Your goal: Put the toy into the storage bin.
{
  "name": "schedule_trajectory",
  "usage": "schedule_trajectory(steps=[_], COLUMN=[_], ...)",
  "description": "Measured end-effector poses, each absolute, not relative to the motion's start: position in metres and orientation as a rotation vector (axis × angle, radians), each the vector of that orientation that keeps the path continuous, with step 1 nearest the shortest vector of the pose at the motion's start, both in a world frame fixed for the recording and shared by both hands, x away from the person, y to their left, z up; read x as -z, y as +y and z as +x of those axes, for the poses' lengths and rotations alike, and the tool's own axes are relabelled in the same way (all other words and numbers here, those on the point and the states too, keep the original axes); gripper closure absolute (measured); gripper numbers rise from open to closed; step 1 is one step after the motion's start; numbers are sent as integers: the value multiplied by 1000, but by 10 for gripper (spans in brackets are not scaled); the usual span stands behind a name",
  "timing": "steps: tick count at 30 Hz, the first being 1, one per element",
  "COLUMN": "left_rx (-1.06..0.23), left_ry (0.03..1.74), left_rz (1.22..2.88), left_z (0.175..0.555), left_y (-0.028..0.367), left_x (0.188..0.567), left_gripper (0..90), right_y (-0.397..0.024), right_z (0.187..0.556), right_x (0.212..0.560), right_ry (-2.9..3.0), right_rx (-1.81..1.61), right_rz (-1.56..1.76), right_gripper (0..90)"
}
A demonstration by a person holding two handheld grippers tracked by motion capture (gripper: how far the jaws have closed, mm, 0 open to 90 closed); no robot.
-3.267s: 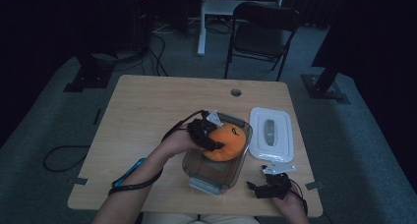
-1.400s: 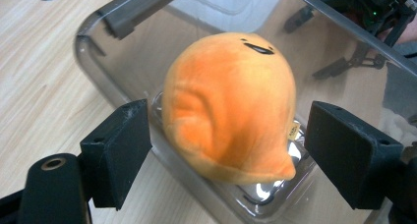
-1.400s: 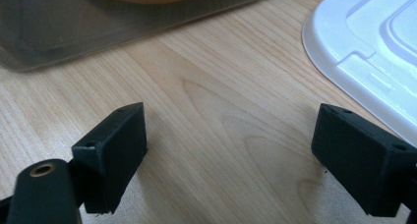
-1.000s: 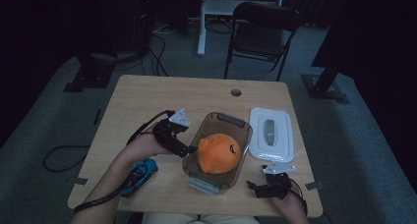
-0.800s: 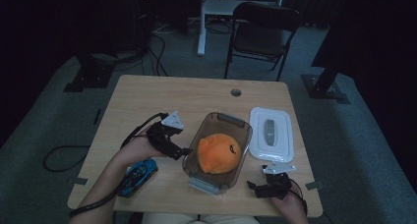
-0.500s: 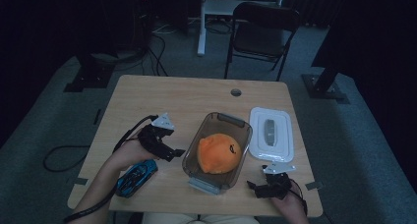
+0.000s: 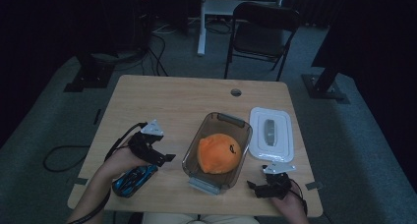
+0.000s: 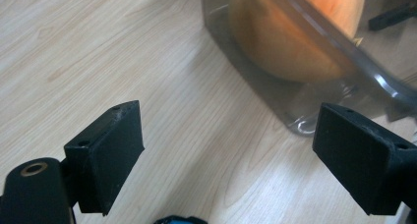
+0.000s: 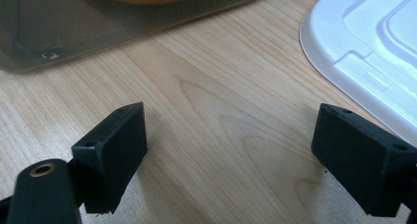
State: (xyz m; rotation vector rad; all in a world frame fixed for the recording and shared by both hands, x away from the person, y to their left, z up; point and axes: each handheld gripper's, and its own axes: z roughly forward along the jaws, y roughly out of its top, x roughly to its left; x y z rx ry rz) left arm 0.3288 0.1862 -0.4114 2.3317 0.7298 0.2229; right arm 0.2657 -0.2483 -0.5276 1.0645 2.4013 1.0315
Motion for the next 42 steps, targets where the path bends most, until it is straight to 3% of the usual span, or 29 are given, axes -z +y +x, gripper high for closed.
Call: schedule_trajectory(steps=[16, 24, 42], left_rx=[-348, -334, -307], left_ry=[923, 1043, 1108], left_rz=[2314, 2314, 2380], left_z=[303, 295, 276], left_y=[222, 236, 254], left_x=[438, 459, 490], left_gripper=[126, 108, 110], right_y=[-248, -248, -248], right_z=[266, 266, 266], right_x=[528, 528, 528], right_ry=[2400, 2399, 2398], right_rx=[-1031, -1031, -1030], right_rz=[1070, 1072, 1071], right_gripper=[130, 130, 129])
